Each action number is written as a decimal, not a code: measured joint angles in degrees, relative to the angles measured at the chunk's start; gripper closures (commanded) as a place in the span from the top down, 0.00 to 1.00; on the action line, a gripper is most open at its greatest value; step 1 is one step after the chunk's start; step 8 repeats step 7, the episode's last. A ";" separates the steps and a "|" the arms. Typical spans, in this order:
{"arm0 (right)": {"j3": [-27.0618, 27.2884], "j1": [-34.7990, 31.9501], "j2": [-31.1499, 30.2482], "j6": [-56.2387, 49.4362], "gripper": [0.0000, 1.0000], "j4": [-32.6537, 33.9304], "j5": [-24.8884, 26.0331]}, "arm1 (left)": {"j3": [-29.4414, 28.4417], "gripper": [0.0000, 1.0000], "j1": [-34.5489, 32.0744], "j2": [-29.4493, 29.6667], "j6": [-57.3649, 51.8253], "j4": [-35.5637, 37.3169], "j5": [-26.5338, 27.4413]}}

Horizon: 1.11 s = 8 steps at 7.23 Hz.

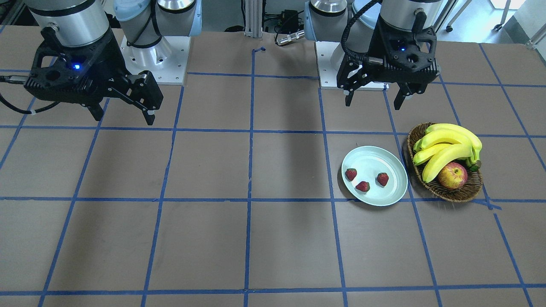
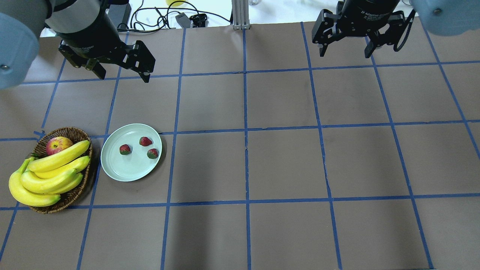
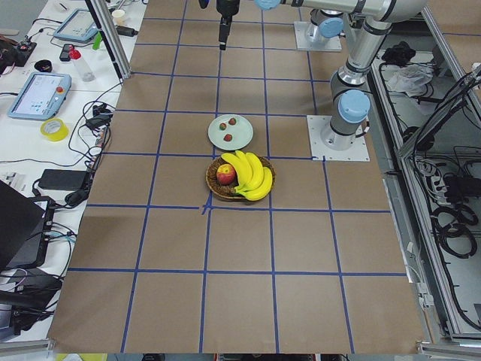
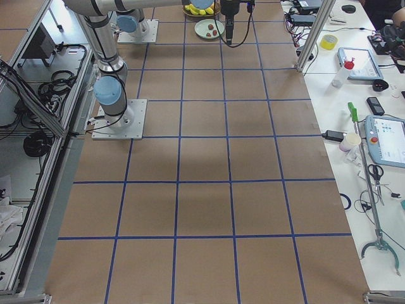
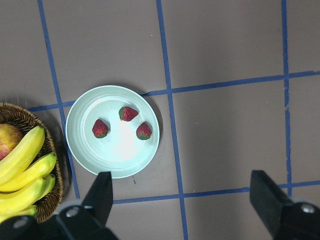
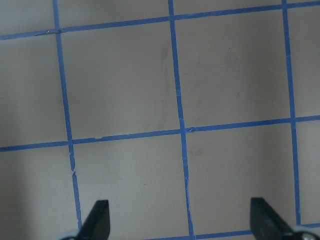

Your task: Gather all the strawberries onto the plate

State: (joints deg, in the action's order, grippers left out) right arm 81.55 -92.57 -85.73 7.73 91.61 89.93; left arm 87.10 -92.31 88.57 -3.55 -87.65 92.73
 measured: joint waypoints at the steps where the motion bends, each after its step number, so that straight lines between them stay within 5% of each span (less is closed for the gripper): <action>1: -0.02 -0.04 -0.03 -0.01 1.00 -0.02 -0.04 | 0.06 1.00 0.36 -0.12 0.08 0.41 -0.13; 8: 0.50 -0.11 -0.03 0.86 1.00 -0.05 0.07 | 0.39 1.00 3.43 -1.28 0.37 3.74 -2.36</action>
